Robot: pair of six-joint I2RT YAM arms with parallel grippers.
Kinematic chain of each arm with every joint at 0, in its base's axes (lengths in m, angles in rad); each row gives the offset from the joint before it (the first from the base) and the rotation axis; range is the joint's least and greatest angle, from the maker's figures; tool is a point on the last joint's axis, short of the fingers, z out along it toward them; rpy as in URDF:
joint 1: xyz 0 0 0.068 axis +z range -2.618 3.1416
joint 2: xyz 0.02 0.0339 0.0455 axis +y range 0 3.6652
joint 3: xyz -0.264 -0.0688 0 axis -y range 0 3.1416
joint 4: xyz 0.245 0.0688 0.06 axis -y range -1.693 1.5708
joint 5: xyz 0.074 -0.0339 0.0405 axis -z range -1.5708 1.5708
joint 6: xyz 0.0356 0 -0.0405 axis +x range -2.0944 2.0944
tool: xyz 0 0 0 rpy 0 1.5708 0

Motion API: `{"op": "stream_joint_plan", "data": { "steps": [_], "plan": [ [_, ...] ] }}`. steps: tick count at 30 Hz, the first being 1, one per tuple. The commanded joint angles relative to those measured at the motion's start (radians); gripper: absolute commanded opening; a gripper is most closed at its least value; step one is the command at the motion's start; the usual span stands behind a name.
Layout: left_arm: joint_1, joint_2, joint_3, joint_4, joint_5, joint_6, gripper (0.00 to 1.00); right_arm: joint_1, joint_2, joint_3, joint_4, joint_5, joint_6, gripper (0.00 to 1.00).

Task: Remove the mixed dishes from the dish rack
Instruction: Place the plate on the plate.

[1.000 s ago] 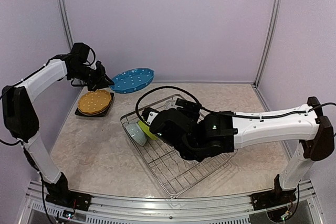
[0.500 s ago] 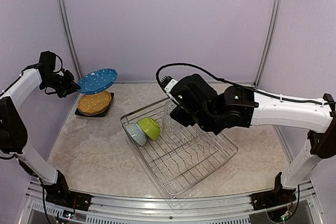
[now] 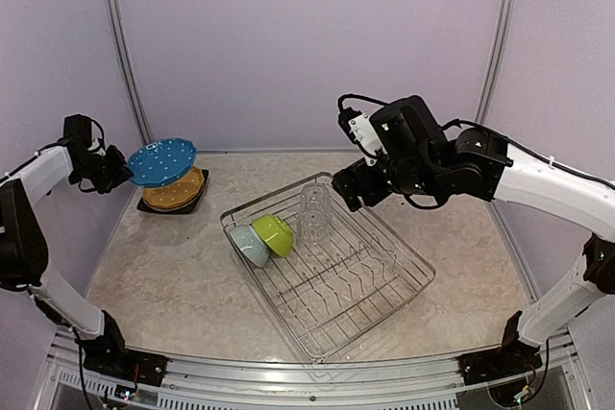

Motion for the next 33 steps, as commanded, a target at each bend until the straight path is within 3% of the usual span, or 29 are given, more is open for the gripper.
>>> {"op": "stream_joint_plan", "data": {
  "steps": [1, 10, 33],
  "plan": [
    [0.012, -0.02, 0.009, 0.222, -0.009, 0.033, 0.0, -0.05, -0.06, -0.042, 0.035, -0.173, 0.102, 0.96],
    [0.014, 0.088, 0.002, 0.325, -0.063, 0.022, 0.0, -0.117, -0.116, -0.04, 0.085, -0.314, 0.179, 0.99],
    [0.006, 0.316, 0.026, 0.414, -0.075, 0.008, 0.0, -0.125, -0.031, 0.058, -0.056, -0.365, 0.195, 0.99]
  ]
}}
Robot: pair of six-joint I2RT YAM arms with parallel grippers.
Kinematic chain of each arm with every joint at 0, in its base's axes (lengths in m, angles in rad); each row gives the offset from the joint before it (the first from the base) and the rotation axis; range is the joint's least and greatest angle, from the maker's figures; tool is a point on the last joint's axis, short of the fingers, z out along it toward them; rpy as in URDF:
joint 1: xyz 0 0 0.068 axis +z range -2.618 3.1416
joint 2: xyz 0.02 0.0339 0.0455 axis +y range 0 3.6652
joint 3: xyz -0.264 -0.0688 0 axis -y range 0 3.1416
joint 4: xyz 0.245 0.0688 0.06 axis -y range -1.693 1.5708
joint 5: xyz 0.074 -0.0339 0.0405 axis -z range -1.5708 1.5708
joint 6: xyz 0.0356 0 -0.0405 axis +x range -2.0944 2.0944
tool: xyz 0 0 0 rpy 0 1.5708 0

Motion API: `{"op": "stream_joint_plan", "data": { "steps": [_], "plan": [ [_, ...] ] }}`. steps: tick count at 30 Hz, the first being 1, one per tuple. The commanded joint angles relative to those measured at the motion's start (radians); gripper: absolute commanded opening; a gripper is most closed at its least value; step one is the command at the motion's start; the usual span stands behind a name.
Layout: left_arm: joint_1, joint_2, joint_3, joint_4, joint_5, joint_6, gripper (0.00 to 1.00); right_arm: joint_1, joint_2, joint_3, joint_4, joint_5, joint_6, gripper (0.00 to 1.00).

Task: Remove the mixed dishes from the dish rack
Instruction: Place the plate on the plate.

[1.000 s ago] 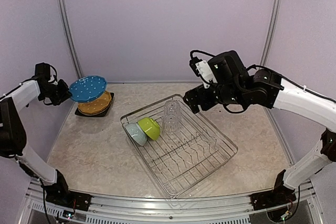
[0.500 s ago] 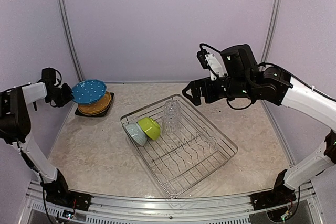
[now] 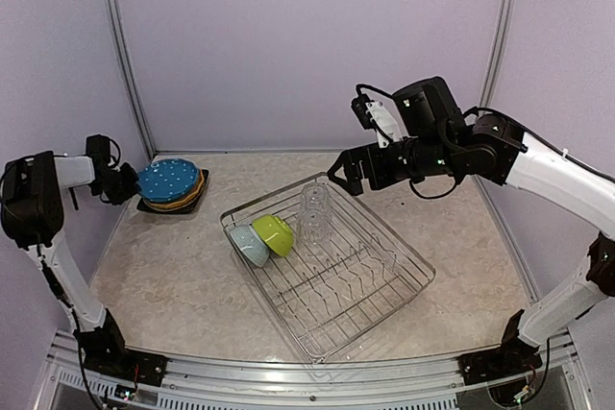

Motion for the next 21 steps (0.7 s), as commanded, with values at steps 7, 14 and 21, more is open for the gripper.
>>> {"op": "stream_joint_plan", "data": {
  "steps": [7, 14, 21],
  "plan": [
    [-0.024, 0.042, 0.063, 0.095, 0.002, -0.007, 0.05, -0.018, 0.036, 0.05, -0.053, -0.011, -0.012, 0.99],
    [-0.045, 0.072, 0.102, 0.047, -0.039, 0.016, 0.23, -0.028, 0.059, 0.071, -0.071, -0.001, -0.023, 0.99],
    [-0.054, 0.068, 0.134, 0.004, -0.067, 0.033, 0.43, -0.036, 0.057, 0.06, -0.072, -0.014, -0.014, 0.99]
  ]
}}
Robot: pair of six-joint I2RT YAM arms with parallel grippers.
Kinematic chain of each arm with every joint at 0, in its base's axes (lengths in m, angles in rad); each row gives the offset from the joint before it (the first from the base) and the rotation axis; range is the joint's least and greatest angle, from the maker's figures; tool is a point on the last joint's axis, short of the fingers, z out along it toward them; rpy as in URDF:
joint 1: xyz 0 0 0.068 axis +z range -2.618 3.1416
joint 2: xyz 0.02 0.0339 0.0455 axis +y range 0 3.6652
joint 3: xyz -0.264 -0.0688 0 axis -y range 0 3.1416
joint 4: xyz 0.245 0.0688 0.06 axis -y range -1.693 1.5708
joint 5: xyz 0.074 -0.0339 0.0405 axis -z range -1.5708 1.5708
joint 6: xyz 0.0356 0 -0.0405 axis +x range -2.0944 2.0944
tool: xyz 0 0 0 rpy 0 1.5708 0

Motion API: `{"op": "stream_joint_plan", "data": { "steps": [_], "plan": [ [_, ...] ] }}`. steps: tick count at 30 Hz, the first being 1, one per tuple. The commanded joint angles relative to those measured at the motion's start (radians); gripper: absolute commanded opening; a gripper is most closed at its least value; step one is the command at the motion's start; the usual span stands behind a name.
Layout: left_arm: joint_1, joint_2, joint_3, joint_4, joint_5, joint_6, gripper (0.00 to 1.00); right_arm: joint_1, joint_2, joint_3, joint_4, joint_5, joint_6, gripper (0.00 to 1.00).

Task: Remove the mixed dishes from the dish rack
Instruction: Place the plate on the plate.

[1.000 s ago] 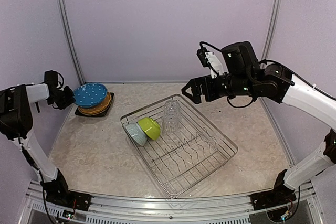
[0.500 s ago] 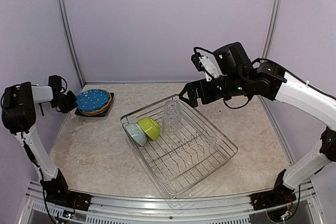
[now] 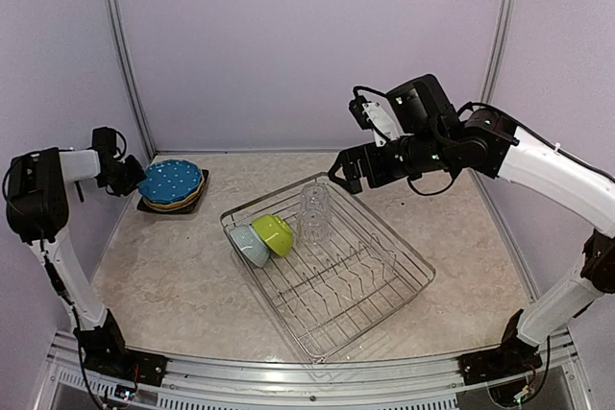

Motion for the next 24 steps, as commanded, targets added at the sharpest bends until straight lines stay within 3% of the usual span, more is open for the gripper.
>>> {"op": "stream_joint_plan", "data": {
  "steps": [1, 8, 12, 17, 21, 24],
  "plan": [
    [-0.011, 0.009, 0.054, -0.002, -0.013, 0.014, 0.46, -0.013, 0.01, 0.015, -0.016, -0.01, -0.002, 0.99],
    [-0.015, -0.034, 0.086, -0.086, -0.083, 0.022, 0.76, -0.016, 0.058, 0.061, -0.051, 0.026, 0.045, 0.99],
    [-0.015, -0.024, 0.134, -0.171, -0.138, 0.057, 0.79, -0.017, 0.075, 0.08, -0.063, -0.027, -0.008, 0.99],
    [-0.011, 0.017, 0.181, -0.235, -0.196, 0.099, 0.72, -0.031, 0.061, 0.066, -0.049, -0.073, -0.021, 0.99],
    [-0.005, 0.064, 0.222, -0.253, -0.167, 0.113, 0.5, -0.038, 0.053, 0.055, -0.046, -0.09, -0.017, 0.99],
    [-0.007, 0.098, 0.248, -0.27, -0.167, 0.112, 0.41, -0.04, 0.052, 0.053, -0.051, -0.09, -0.013, 0.99]
  ]
}}
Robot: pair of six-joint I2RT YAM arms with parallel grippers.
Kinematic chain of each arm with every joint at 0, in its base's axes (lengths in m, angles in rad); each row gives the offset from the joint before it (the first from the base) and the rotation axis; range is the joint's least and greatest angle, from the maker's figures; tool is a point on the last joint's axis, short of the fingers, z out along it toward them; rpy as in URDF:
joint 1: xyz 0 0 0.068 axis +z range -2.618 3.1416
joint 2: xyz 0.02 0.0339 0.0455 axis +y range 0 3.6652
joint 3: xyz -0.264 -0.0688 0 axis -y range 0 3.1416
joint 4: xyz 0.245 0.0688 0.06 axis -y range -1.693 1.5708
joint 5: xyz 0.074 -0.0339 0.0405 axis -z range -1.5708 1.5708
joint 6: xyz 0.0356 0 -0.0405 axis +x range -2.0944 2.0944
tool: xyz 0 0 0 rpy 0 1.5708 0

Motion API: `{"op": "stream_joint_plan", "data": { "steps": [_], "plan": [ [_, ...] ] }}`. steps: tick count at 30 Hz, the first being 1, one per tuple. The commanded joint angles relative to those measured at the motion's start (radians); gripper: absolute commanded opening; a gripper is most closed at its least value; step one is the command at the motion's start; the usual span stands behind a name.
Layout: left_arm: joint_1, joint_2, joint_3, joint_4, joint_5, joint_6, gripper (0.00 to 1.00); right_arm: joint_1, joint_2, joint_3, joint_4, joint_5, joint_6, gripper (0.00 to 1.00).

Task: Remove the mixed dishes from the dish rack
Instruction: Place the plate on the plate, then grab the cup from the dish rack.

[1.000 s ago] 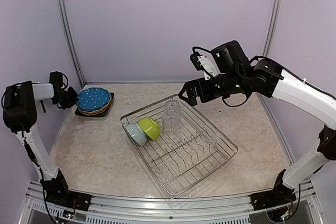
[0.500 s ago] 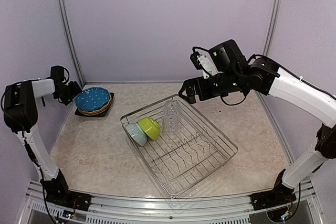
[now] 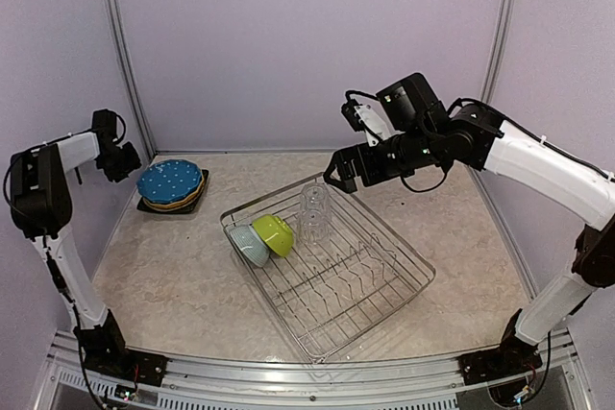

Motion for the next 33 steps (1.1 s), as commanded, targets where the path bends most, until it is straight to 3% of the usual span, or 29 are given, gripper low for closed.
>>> {"op": "stream_joint_plan", "data": {
  "steps": [1, 13, 17, 20, 30, 31, 33],
  "plan": [
    [0.004, 0.075, 0.037, -0.061, 0.006, 0.022, 0.38, -0.01, -0.017, -0.003, -0.018, -0.022, -0.004, 0.99],
    [-0.005, 0.137, 0.025, -0.057, 0.009, 0.009, 0.16, -0.018, -0.044, -0.024, -0.021, -0.003, 0.023, 0.99],
    [-0.006, 0.131, 0.024, -0.053, 0.031, 0.01, 0.14, -0.019, -0.042, -0.03, -0.014, -0.009, 0.024, 0.99],
    [-0.006, 0.133, 0.037, -0.07, 0.047, 0.005, 0.27, -0.021, -0.031, -0.019, -0.01, -0.022, 0.023, 0.99],
    [-0.006, 0.023, 0.085, -0.139, -0.058, -0.036, 0.93, -0.045, -0.037, -0.005, -0.005, -0.022, 0.019, 0.99],
    [-0.007, 0.001, 0.097, -0.159, -0.074, -0.04, 0.98, -0.052, -0.04, -0.005, -0.003, -0.022, 0.018, 0.99],
    [-0.009, -0.03, 0.113, -0.193, -0.099, -0.051, 0.99, -0.065, -0.043, 0.0, -0.003, -0.008, 0.021, 0.99]
  ]
}}
